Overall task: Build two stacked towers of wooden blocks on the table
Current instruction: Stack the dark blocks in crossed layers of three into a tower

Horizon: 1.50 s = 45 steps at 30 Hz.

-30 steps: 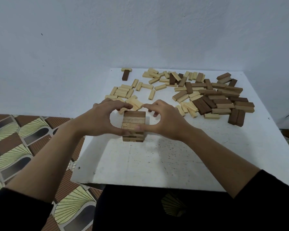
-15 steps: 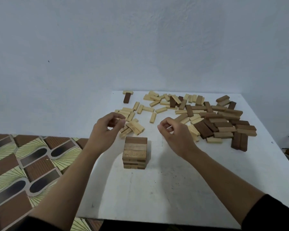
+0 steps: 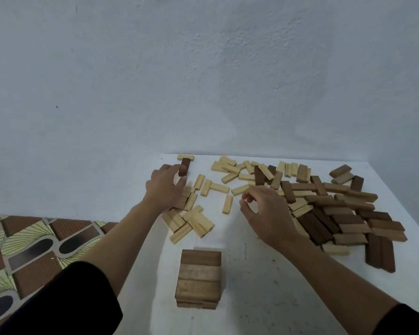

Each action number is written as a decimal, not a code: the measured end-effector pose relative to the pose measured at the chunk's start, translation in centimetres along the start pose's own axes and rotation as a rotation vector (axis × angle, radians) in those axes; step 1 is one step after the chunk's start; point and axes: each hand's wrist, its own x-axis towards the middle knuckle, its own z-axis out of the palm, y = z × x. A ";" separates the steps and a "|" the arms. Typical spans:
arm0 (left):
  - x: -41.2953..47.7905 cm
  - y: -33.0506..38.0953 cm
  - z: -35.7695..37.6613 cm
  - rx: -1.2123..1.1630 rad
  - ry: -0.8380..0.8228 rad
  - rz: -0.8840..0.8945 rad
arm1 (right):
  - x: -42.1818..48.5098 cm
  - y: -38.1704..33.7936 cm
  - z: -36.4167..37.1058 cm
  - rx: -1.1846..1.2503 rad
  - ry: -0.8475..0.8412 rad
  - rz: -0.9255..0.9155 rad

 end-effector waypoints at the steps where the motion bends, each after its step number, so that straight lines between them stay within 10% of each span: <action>1: 0.7 0.2 0.3 0.070 -0.049 -0.008 | 0.4 0.3 0.1 -0.012 0.009 0.011; 7: 2.8 0.3 1.9 0.399 -0.200 0.027 | 2.6 2.7 -0.2 -0.187 -0.002 0.038; 12: 3.0 0.7 2.2 0.176 0.075 -0.034 | 5.4 4.1 0.0 -0.347 -0.035 0.038; 21: 0.4 1.6 -0.5 -0.182 0.088 -0.026 | 6.5 3.8 0.7 -0.545 -0.010 0.047; 32: -7.8 6.2 -4.8 -0.467 -0.012 0.065 | -1.0 1.1 -2.8 0.346 0.009 0.234; 45: -20.5 14.9 -0.2 -0.310 -0.004 0.345 | -12.9 1.5 -9.0 0.478 -0.014 0.251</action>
